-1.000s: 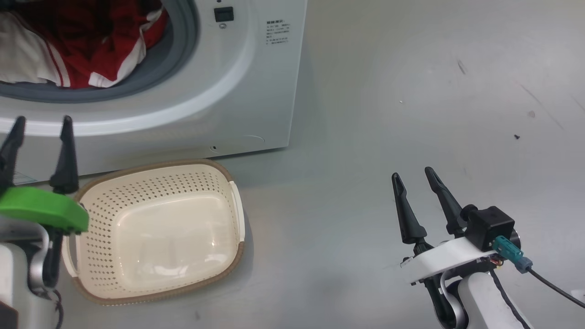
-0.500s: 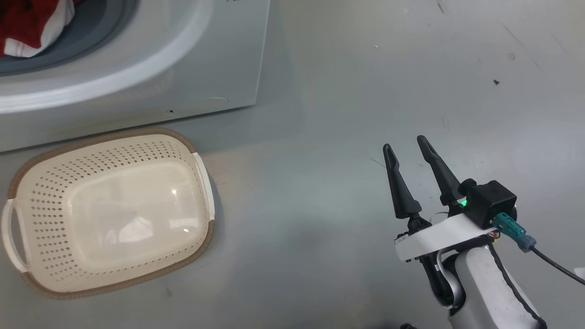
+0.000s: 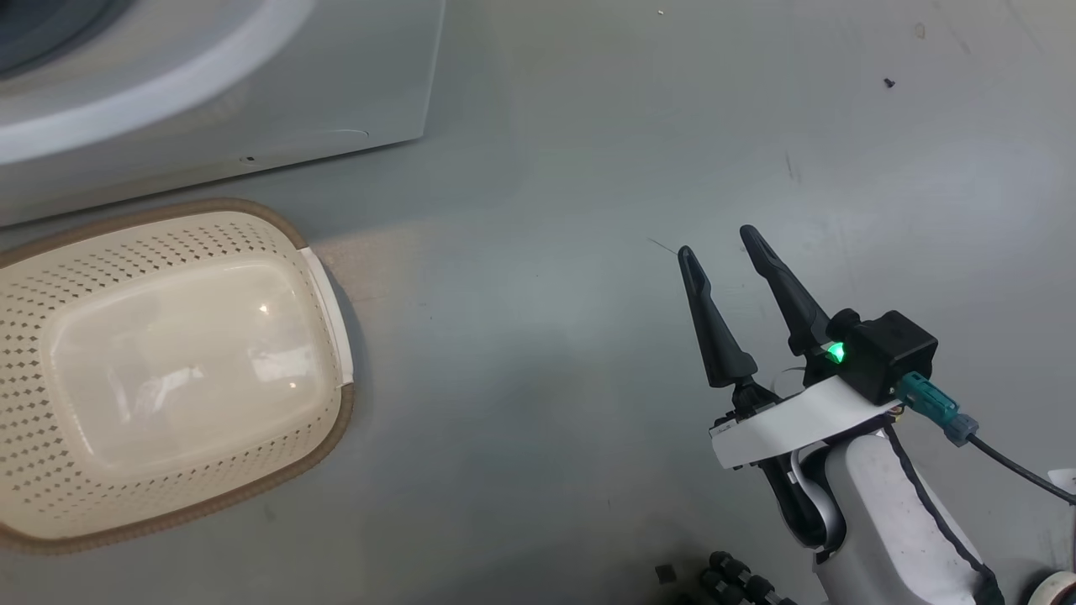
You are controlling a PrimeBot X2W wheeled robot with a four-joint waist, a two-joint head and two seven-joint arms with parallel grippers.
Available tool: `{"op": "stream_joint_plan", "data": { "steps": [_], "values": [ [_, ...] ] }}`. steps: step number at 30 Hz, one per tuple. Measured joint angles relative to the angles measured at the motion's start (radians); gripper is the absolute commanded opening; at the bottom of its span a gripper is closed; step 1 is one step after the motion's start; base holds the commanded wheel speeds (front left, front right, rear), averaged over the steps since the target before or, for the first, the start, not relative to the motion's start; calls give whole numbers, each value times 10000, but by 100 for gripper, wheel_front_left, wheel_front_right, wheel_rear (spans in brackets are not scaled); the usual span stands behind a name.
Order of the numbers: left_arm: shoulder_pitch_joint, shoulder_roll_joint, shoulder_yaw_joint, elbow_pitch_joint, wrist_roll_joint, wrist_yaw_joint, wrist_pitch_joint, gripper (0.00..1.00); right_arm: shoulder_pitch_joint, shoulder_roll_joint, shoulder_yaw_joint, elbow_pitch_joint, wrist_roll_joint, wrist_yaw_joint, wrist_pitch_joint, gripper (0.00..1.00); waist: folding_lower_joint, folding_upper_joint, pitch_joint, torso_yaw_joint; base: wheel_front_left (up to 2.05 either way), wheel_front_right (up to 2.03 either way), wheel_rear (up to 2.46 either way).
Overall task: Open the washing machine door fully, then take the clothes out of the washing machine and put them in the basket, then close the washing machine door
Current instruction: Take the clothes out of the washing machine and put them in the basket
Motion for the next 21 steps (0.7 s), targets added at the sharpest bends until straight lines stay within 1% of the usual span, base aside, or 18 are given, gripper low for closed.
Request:
{"op": "stream_joint_plan", "data": {
  "steps": [4,11,17,18,21],
  "values": [
    [-419,165,-127,301,173,-4,100,100,-16,2,35,-29,63,-2,0,100,0,0,219,-99,0,0,0],
    [-1251,192,-111,842,203,12,307,100,-240,6,102,-171,140,-15,0,100,0,0,570,-219,0,0,0],
    [-1654,228,-167,1287,240,46,397,100,-263,8,107,-201,169,-27,0,100,0,0,817,-309,0,0,0],
    [-1697,232,-182,1367,249,50,397,100,-277,10,107,-205,171,-100,0,100,0,0,844,-323,0,0,0],
    [-1854,230,-230,1708,265,134,393,100,-311,10,109,-236,255,-107,0,100,0,0,903,-343,0,0,0]
  ]
}}
